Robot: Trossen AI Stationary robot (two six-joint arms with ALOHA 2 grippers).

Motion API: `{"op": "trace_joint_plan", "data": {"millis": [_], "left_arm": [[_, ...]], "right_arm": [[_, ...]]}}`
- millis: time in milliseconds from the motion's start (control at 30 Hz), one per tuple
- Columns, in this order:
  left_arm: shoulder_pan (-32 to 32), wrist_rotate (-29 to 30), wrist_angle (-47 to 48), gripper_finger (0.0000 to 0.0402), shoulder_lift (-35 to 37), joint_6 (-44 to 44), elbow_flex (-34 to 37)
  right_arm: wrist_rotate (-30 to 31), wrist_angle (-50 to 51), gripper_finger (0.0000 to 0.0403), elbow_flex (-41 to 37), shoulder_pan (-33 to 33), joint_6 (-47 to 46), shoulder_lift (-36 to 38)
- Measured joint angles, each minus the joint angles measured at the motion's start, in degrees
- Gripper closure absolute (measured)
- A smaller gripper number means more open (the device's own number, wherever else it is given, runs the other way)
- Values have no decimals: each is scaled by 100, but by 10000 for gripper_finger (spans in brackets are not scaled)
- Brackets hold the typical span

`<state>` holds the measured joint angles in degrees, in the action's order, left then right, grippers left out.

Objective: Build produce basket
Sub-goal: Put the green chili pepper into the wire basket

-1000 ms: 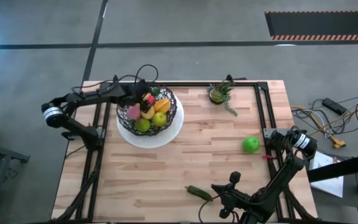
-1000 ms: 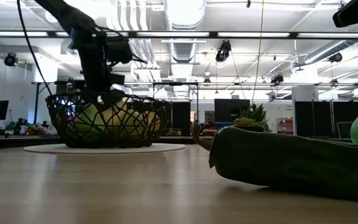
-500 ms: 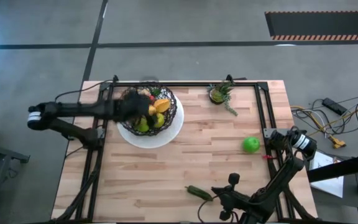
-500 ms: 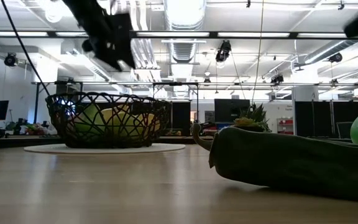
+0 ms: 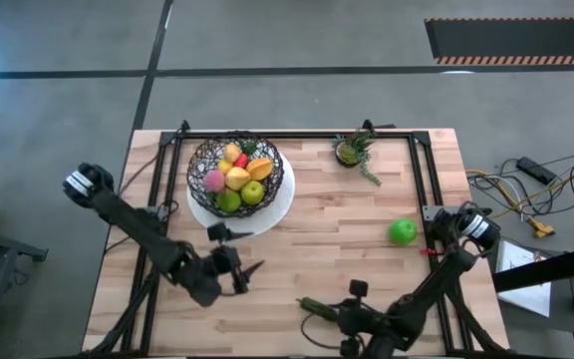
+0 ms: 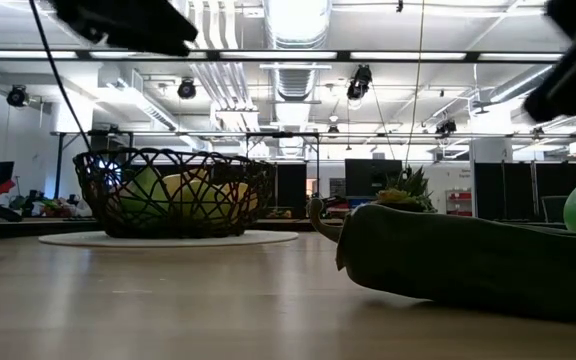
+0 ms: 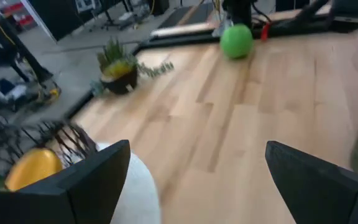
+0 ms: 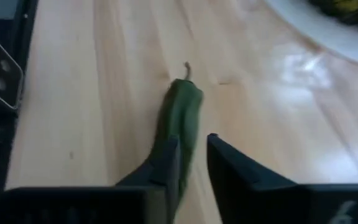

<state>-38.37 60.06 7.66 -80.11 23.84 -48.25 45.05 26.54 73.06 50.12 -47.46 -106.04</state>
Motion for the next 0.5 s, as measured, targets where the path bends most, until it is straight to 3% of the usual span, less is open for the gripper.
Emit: {"op": "trace_joint_plan", "data": {"millis": [133,267,500], "left_arm": [[-112,26,27,45,-430,673,-16],[-75,30,28,45,-661,734,-16],[-26,38,23,45,-589,740,-24]], "right_arm": [[-735,-470,263,0,-340,713,0],[-1245,-722,210,0,-672,1020,-2],[-1558,-780,176,-26,-1105,1060,-179]]}}
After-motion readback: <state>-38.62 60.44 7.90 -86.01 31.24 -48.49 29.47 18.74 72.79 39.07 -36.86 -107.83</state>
